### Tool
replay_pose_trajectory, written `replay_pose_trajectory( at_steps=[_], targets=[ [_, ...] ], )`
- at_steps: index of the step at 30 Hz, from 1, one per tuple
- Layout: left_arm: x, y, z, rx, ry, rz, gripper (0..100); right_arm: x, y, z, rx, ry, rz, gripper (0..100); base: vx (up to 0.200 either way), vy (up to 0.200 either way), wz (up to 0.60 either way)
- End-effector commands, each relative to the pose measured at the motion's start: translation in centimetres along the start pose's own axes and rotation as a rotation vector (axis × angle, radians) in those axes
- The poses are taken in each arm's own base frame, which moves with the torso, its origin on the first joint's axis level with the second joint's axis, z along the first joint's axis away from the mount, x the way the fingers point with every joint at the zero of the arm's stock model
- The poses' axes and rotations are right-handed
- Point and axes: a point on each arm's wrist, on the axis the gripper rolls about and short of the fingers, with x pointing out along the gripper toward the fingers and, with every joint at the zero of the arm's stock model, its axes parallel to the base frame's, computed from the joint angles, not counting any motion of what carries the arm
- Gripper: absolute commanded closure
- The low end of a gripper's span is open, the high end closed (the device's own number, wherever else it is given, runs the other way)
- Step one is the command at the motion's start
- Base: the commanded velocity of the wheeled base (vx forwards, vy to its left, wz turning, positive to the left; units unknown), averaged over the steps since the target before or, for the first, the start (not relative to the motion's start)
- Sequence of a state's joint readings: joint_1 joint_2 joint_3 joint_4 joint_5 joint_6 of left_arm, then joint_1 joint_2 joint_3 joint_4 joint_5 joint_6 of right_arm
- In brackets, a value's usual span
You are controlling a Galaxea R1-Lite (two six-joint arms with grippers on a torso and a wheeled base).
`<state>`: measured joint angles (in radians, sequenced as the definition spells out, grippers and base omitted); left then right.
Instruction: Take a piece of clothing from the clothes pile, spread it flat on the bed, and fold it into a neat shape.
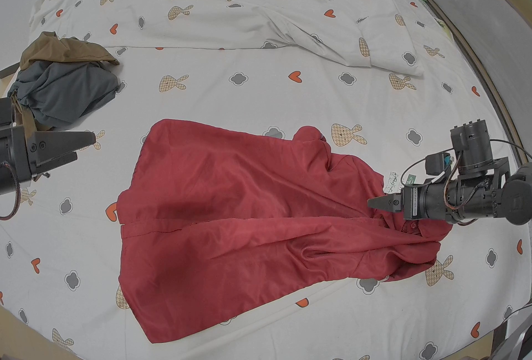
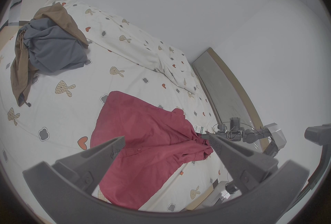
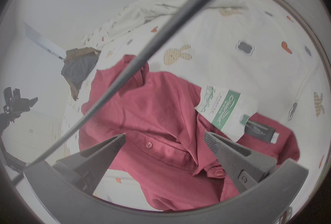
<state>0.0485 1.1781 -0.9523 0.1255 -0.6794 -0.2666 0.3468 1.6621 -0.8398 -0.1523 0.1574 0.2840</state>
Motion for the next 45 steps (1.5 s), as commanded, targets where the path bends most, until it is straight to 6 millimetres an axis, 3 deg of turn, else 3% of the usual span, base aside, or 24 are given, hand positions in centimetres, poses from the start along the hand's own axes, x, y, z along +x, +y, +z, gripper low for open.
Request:
replay_pose_trajectory(
  at_steps=[1,2,3,7,8,9,11,12,14,15,18,22,23,24,28,35,36,37,39,41,45],
  targets=[
    [-0.1,-0.1,0.0,0.001,-0.003,0.000,0,-1.6,0.9,2.4,-0.018,-0.112,0.016,0,0.000,0.000,0.00],
    [-0.1,-0.1,0.0,0.001,-0.003,0.000,0,-1.6,0.9,2.4,-0.018,-0.112,0.016,0,0.000,0.000,0.00],
    [-0.1,-0.1,0.0,0.003,-0.003,-0.002,0,0.2,0.8,3.1,-0.015,-0.096,0.011,0,0.000,0.000,0.00],
    [-0.1,-0.1,0.0,0.002,-0.004,-0.001,0,4.2,0.6,4.0,-0.015,-0.058,0.005,0,0.000,0.000,0.00],
    [-0.1,-0.1,0.0,0.002,-0.004,-0.001,0,4.2,0.6,4.0,-0.015,-0.058,0.005,0,0.000,0.000,0.00],
    [-0.1,-0.1,0.0,0.002,-0.004,-0.001,0,6.1,0.5,4.2,-0.017,-0.037,0.003,0,0.000,0.000,0.00],
    [-0.1,-0.1,0.0,0.002,-0.004,-0.001,0,6.1,0.5,4.2,-0.017,-0.037,0.003,0,0.000,0.000,0.00],
    [-0.1,-0.1,0.0,0.002,-0.004,-0.001,0,8.2,0.3,4.4,-0.015,-0.021,0.000,0,0.000,0.000,0.00],
    [-0.1,-0.1,0.0,0.001,-0.003,0.000,0,9.1,0.1,4.5,-0.015,-0.014,-0.002,0,0.000,0.000,0.00],
    [0.0,0.0,0.0,0.000,-0.001,0.000,0,10.5,-0.2,4.5,-0.023,-0.003,-0.010,0,0.000,0.000,0.00],
    [0.0,0.0,0.0,0.000,-0.001,0.000,0,12.3,-0.7,4.8,-0.038,-0.001,-0.023,0,0.000,0.000,0.00],
    [0.0,0.0,0.0,0.000,-0.001,0.000,0,13.1,-1.0,5.3,-0.035,-0.022,-0.059,0,0.000,0.000,0.00],
    [0.0,0.0,0.0,0.000,-0.001,0.000,0,13.1,-1.0,5.3,-0.035,-0.022,-0.059,0,0.000,0.000,0.00],
    [0.0,0.0,0.0,0.000,-0.001,0.000,0,13.1,-1.1,5.4,-0.030,-0.026,-0.065,100,0.000,0.000,0.00],
    [0.0,0.0,0.0,-0.001,0.001,0.001,0,12.4,-0.8,5.7,-0.032,-0.042,-0.061,100,0.000,0.000,0.00],
    [0.0,0.0,0.0,0.000,0.000,0.000,0,4.8,1.8,9.3,-0.062,-0.231,-0.003,100,0.000,0.000,0.00],
    [0.0,0.0,0.0,0.000,0.000,0.000,0,4.8,1.8,9.3,-0.062,-0.231,-0.003,100,0.000,0.000,0.00],
    [0.0,0.0,0.0,0.000,0.000,0.000,0,2.8,2.5,10.0,-0.070,-0.279,0.010,100,0.000,0.000,0.00],
    [0.0,0.0,0.0,-0.001,0.001,0.001,0,0.6,3.0,10.3,-0.084,-0.324,0.019,100,0.000,0.000,0.00],
    [0.0,0.0,0.0,-0.001,0.002,-0.001,0,-0.6,3.3,10.4,-0.085,-0.351,0.006,100,0.000,0.000,0.00],
    [0.0,0.0,0.0,-0.001,0.002,-0.001,0,-0.4,3.3,10.3,-0.126,-0.378,-0.115,100,0.000,0.000,0.00]
  ],
)
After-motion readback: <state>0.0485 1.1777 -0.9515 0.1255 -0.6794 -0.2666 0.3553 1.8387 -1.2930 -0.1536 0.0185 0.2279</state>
